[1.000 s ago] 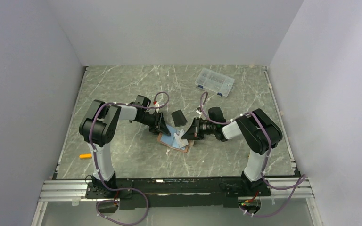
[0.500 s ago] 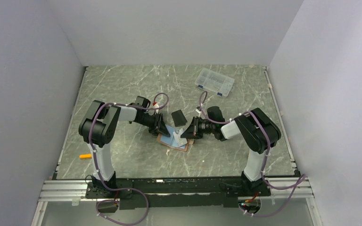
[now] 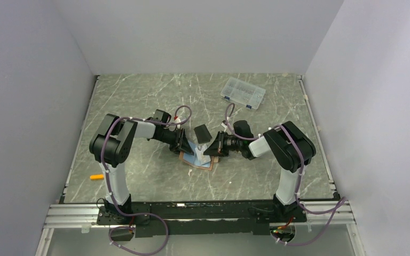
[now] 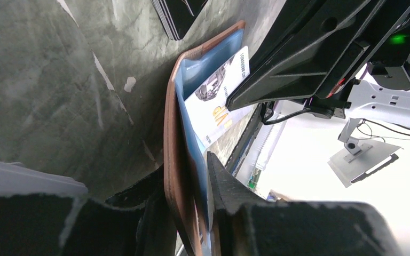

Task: Put the credit cards into the card holder
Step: Insert the credit card into the card holder.

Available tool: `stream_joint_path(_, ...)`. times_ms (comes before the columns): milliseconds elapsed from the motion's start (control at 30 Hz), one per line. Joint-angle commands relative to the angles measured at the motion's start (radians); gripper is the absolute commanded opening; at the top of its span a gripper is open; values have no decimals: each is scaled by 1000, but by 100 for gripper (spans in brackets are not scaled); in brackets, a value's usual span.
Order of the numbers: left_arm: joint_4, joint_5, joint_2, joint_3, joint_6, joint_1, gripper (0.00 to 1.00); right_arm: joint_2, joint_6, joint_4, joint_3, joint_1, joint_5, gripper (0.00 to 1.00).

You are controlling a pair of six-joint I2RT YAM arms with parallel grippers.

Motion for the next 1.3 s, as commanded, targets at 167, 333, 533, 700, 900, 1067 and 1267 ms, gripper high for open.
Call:
stream_joint_path(167, 68, 67, -20, -11, -37, -6, 28, 64, 61, 148, 27, 7, -7, 0)
stream_joint_path(333, 94, 81, 1, -20, -53, -5, 27, 67, 75, 206, 16, 7, -27, 0)
stream_joint_path(533, 93, 62, 14, -25, -49, -2, 29, 22, 10, 87, -2, 6, 5, 0)
stream_joint_path(700, 25, 13, -19, -15, 2, 6, 34, -25, -96, -110, 7, 10, 70, 0)
stream_joint_path(900, -108, -55, -55, 27, 106, 34, 37, -54, -166, -235, 37, 21, 99, 11)
stream_joint_path(1067, -217, -72, -61, 45, 198, 69, 35, -68, -182, -261, 38, 22, 91, 21)
stream_joint_path(1267, -218, -68, -52, 38, 219, 75, 29, -88, -175, -259, 38, 22, 77, 15)
